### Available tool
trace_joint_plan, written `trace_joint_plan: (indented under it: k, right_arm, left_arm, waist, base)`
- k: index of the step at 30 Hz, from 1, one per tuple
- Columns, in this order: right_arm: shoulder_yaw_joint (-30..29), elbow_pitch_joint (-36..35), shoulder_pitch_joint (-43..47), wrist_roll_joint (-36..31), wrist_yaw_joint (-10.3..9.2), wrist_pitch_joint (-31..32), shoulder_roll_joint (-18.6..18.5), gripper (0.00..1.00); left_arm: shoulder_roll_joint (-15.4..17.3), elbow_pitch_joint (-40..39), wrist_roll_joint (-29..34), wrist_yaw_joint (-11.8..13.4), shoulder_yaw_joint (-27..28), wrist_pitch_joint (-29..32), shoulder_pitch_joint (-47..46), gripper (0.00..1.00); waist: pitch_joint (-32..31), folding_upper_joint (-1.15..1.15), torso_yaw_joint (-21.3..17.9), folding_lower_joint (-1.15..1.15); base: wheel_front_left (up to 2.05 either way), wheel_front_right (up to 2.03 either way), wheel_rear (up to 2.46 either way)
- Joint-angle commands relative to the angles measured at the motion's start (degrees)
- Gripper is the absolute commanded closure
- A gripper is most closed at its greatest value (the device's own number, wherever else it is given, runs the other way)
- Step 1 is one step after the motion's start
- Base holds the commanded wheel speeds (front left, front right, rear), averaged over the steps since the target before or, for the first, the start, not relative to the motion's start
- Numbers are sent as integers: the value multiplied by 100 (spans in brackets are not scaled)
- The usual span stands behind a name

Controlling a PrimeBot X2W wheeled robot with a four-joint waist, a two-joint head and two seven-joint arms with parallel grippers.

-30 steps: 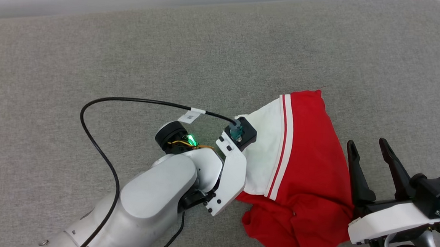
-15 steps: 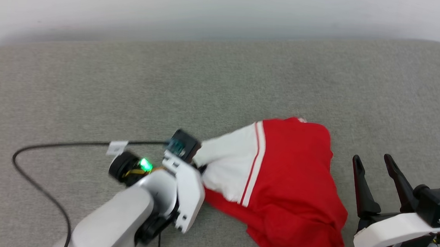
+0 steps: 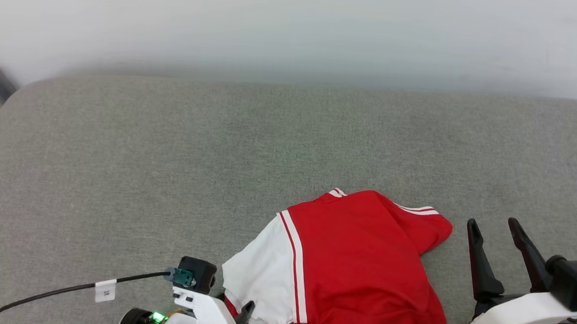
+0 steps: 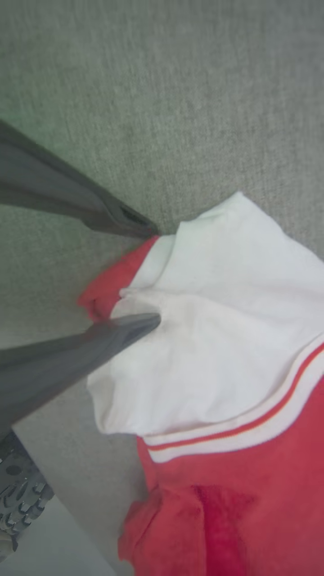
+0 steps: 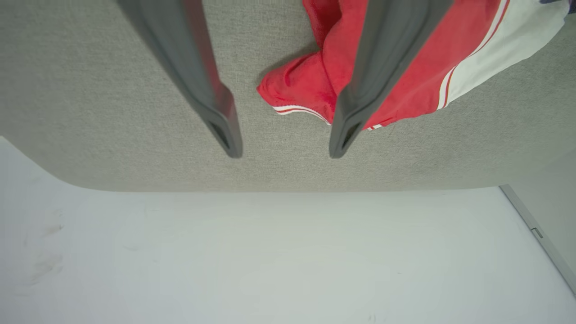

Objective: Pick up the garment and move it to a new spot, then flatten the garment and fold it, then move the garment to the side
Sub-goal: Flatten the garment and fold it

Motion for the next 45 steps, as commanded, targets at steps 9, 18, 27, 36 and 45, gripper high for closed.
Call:
trace_joint_plan:
  k: [9,18,27,36,45]
  right_arm:
    - [17,-131,132,36,-2,105,7,0]
    - [36,-102,-51,77,-2,63,6,0]
    - [60,43,-239,167,-2,-73,7,0]
    - [35,205,-307,190,-2,-140,7,0]
    - [-39,297,-139,198,-2,-80,8,0]
  left_arm:
    - [338,-257,185,17,288,-343,-386,0]
    - [762,-155,108,-483,-2,919,-1128,0]
    - [849,166,-34,-873,-478,2118,-1400,0]
    - [625,236,28,-998,-697,2252,-1487,100]
    - [935,-113,322,-427,-97,1248,-1627,100]
  waist:
    - [-167,0,24,0]
    - [213,0,-213,0]
    - [592,0,-451,0]
    - [637,0,-464,0]
    - [336,0,-197,0]
  base:
    - [0,0,0]
    - [0,0,0]
    - [0,0,0]
    - [0,0,0]
    - [0,0,0]
